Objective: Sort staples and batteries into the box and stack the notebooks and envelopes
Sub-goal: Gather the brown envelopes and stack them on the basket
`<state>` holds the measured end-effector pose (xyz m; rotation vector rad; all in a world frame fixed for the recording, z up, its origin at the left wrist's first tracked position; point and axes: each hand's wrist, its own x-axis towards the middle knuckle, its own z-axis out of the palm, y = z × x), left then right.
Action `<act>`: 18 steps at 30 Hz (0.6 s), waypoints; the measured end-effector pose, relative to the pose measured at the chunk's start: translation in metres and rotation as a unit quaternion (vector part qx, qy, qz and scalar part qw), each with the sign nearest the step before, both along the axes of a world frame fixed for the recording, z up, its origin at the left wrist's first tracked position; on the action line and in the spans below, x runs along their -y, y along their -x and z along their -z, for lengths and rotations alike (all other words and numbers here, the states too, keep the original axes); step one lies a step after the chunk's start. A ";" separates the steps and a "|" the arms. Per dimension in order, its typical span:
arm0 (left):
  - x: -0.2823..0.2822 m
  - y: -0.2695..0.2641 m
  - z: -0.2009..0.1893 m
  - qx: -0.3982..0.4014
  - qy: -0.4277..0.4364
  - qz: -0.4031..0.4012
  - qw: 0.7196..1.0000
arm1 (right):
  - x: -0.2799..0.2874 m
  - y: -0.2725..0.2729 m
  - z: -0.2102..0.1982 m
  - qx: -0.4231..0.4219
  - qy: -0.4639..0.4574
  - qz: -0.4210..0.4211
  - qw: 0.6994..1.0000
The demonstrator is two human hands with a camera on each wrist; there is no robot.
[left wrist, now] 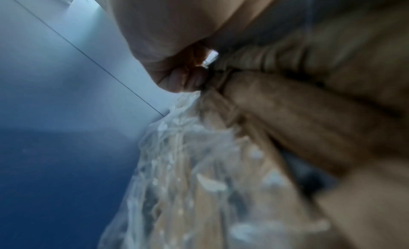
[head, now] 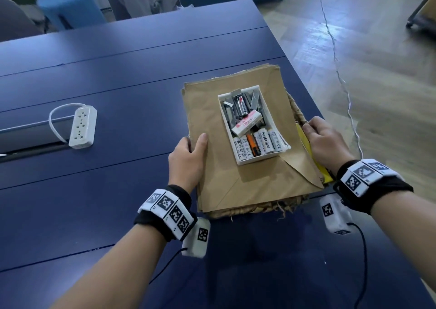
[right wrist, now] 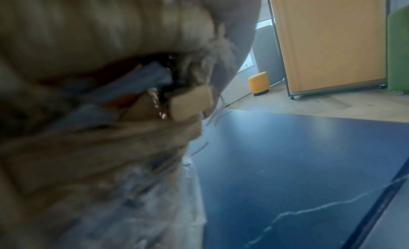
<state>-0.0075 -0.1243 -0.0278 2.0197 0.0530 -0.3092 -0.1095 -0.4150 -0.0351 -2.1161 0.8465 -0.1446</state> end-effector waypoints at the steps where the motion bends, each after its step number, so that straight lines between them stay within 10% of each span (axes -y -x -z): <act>1: 0.000 0.000 0.000 0.002 0.013 -0.001 1.000 | -0.001 0.000 -0.002 0.002 0.005 0.001 1.000; 18: -0.056 -0.084 -0.152 0.056 0.071 0.059 0.994 | -0.046 -0.055 -0.163 0.096 0.026 0.015 0.995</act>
